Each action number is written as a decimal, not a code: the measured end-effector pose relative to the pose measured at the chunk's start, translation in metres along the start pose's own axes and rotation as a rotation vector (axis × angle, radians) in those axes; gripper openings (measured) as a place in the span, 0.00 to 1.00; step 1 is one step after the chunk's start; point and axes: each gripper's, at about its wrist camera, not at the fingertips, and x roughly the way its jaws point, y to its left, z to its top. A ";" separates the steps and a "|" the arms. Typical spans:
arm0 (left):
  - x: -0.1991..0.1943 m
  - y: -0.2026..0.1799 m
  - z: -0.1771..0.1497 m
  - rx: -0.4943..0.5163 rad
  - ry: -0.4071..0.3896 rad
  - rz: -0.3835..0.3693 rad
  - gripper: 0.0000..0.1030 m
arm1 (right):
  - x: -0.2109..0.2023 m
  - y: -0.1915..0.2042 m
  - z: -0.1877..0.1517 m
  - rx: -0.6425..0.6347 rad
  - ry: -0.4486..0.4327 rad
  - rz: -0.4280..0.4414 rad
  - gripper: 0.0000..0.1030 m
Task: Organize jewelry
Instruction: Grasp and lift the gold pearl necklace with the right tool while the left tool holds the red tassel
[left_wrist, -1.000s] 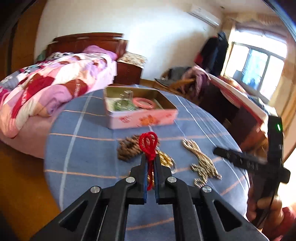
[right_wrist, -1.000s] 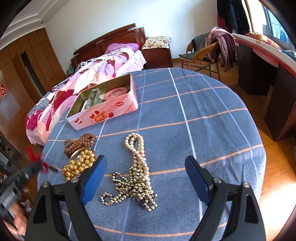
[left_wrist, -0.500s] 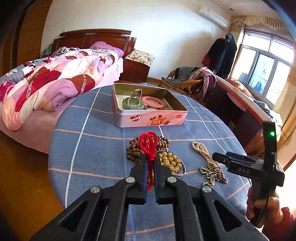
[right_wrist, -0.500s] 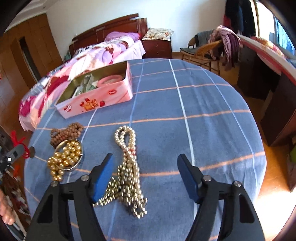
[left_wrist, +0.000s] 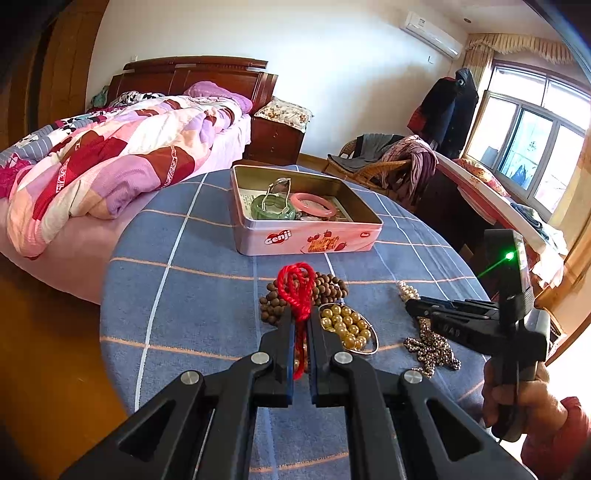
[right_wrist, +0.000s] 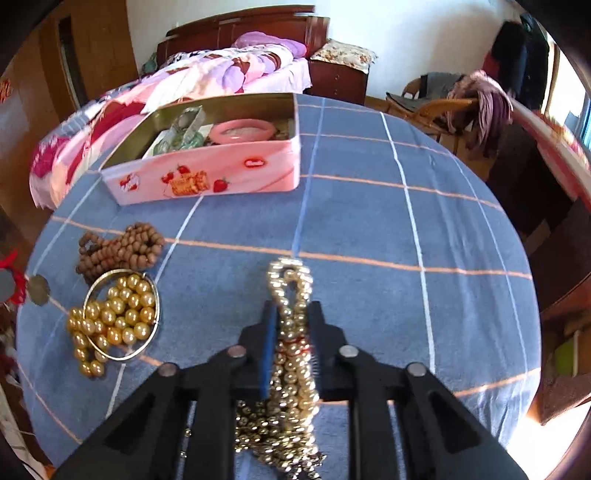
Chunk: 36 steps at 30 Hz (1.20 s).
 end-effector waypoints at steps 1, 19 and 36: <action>0.001 0.000 0.000 -0.001 0.002 0.000 0.04 | -0.001 -0.007 -0.001 0.031 -0.004 0.031 0.16; 0.005 0.000 0.003 0.003 0.005 0.012 0.04 | -0.033 -0.006 0.014 0.070 -0.086 0.104 0.49; 0.008 0.000 0.006 0.004 0.013 0.013 0.04 | 0.011 -0.003 0.007 -0.011 -0.001 -0.015 0.16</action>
